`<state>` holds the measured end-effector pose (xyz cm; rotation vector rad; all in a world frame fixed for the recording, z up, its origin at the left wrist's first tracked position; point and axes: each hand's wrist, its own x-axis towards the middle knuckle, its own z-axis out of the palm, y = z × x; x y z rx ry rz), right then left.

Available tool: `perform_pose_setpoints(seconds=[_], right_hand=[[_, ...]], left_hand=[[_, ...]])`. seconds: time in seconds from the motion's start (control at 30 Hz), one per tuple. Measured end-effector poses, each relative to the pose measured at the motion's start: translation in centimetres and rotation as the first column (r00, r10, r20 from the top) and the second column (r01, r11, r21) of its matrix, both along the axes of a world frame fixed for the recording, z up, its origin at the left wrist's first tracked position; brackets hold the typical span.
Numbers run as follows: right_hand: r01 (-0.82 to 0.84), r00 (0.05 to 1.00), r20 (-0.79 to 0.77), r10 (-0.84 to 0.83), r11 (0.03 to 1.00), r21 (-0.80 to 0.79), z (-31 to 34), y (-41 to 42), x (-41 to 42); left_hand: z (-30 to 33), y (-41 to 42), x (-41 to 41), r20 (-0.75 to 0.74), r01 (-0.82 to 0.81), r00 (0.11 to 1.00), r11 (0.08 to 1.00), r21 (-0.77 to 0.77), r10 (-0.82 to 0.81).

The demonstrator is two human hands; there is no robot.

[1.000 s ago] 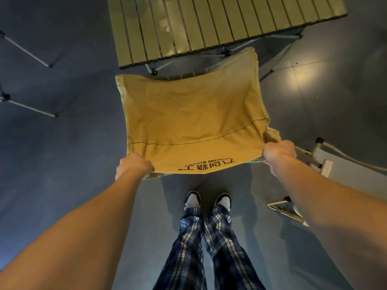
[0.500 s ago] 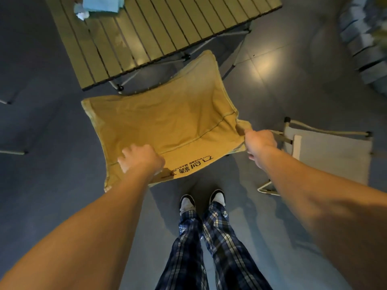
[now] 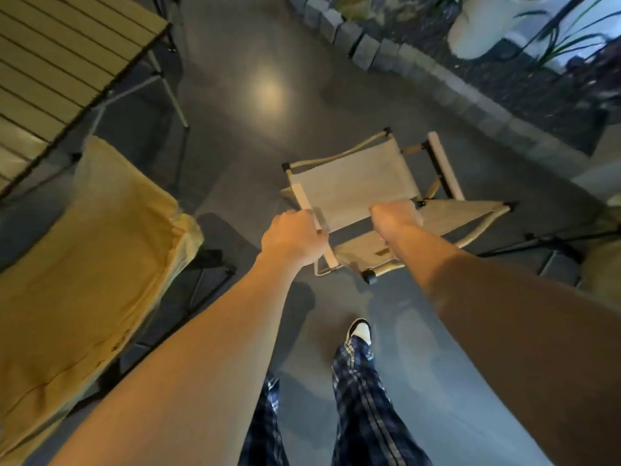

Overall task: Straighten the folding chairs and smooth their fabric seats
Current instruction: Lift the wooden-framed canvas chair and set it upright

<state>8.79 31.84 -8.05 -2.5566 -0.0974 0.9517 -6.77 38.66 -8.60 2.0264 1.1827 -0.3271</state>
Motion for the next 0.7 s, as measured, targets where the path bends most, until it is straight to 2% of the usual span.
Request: perform_pose_setpoints(seconds=[0.13,0.2,0.27,0.4,0.57,0.63,0.7], right_hand=[[0.024,0.999,0.04,-0.022,0.998,-0.052,-1.0,-5.1,8.3],[-0.007,1.0,0.005,0.008,0.998,-0.057,-1.6,-7.2,11.7],[0.031,1.0,-0.001,-0.031,0.996,-0.082,-2.0,-9.7,15.2],[0.08,0.997,0.004,-0.08,0.992,-0.102,-3.1,-13.4,21.8],[0.105,0.993,-0.038,-0.11,0.988,-0.113,-5.1,-13.6,27.4],[0.1,0.995,0.004,-0.101,0.984,-0.149,-5.9,-13.1,29.0],[0.028,0.998,0.058,-0.014,0.971,-0.237,-7.0,-12.4,30.9]], left_hand=[[-2.0,-4.6,8.4,-0.063,0.095,0.993,0.988,-0.122,-0.103],[-3.4,-6.4,12.1,-0.125,0.166,0.975,0.977,-0.135,-0.183],[-4.5,-8.0,16.2,-0.183,0.259,0.943,0.959,-0.118,-0.277],[-6.6,-10.7,22.7,-0.202,0.329,0.914,0.934,-0.136,-0.351],[-9.2,-11.2,27.2,-0.26,0.24,0.921,0.948,-0.21,-0.29],[-9.9,-10.5,28.2,-0.298,0.164,0.929,0.965,-0.203,-0.22],[-10.2,-9.5,29.3,-0.342,0.083,0.93,0.982,-0.17,-0.137]])
